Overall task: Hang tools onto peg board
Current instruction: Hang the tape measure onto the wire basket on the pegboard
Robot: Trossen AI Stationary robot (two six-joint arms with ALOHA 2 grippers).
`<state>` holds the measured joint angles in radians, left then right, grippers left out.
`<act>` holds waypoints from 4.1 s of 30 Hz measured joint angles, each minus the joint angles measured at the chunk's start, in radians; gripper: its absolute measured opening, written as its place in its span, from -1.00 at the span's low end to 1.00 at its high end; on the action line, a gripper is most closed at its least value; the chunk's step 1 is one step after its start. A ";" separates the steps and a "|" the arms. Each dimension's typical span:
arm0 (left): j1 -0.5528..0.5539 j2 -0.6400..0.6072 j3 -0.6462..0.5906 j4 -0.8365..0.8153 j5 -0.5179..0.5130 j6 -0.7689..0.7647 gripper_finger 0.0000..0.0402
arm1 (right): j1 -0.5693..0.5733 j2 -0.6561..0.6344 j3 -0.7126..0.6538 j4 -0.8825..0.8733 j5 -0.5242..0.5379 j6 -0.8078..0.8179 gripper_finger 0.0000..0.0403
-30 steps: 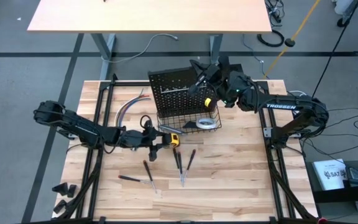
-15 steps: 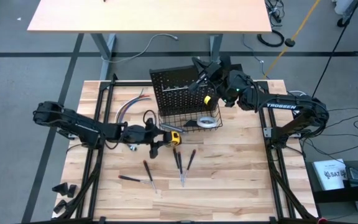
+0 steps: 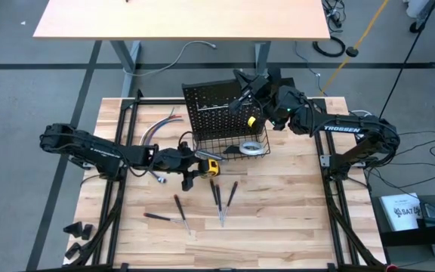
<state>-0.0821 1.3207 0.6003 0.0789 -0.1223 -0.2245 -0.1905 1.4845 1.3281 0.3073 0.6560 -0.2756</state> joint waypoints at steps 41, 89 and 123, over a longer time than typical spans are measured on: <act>-0.029 -0.099 -0.007 0.029 -0.037 0.101 0.66 | -0.011 0.000 0.002 -0.016 0.033 0.011 -1.00; -0.021 0.014 -0.003 0.376 -0.126 0.182 -0.96 | -0.011 0.000 0.002 -0.017 0.034 0.019 -1.00; -0.022 0.074 -0.004 0.316 -0.126 0.113 -0.96 | -0.011 0.000 0.010 -0.026 0.035 0.026 -1.00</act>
<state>-0.1041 1.3949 0.5964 0.3949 -0.2478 -0.1117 -0.2020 1.4841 1.3376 0.2815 0.6910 -0.2497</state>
